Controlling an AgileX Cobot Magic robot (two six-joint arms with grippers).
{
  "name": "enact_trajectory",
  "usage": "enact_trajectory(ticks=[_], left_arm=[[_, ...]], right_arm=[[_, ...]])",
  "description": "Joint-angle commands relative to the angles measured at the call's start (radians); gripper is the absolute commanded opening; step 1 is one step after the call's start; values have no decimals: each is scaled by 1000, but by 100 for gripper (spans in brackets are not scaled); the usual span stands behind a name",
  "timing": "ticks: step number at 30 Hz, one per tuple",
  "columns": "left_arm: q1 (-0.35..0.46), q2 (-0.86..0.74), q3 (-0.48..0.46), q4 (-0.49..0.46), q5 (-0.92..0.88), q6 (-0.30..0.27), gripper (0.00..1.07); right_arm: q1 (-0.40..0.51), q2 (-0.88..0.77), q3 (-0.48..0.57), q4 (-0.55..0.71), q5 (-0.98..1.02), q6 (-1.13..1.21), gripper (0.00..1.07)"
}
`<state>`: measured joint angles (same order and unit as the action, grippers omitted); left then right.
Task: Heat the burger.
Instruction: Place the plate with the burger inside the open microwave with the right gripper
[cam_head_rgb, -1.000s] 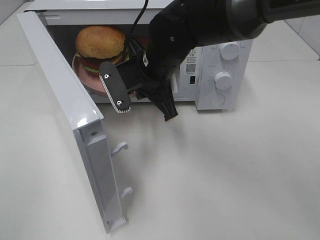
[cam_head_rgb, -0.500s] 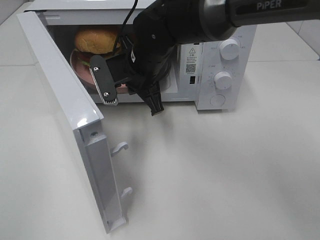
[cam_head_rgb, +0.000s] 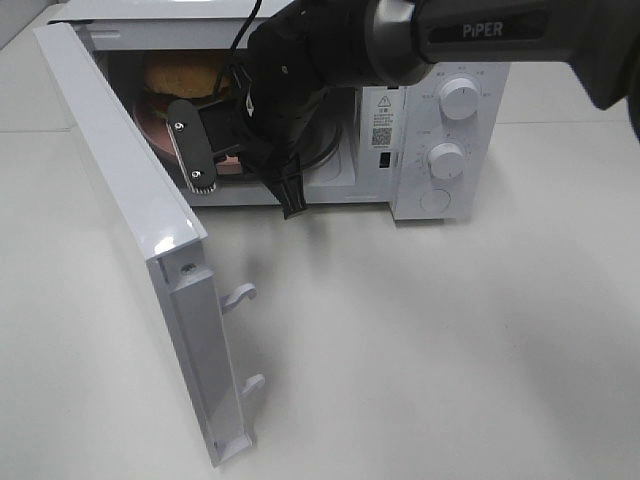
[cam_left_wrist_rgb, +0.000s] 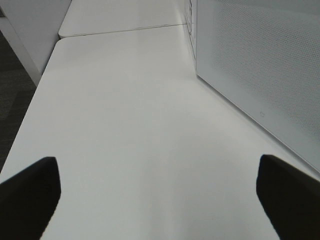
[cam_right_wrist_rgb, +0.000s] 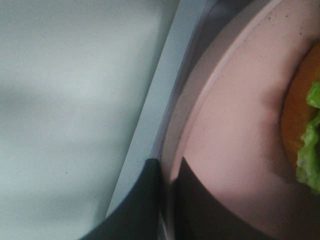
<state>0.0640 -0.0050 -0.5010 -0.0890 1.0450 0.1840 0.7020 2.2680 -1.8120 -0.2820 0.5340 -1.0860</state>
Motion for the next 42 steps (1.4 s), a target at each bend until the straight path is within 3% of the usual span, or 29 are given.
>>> enact_trajectory(ticks=[1,18,42], left_arm=[[1,-19,2,-2,-10,-6,100],[1,-19,2,-2,-10,-6,100],[1,-19,2,-2,-10,-6,100]], right_arm=[[-16,22,-71,-1,-7,-2,0],[-44,157,-248,15,57,1,0],[-50,164,-251,37,58,37,3]])
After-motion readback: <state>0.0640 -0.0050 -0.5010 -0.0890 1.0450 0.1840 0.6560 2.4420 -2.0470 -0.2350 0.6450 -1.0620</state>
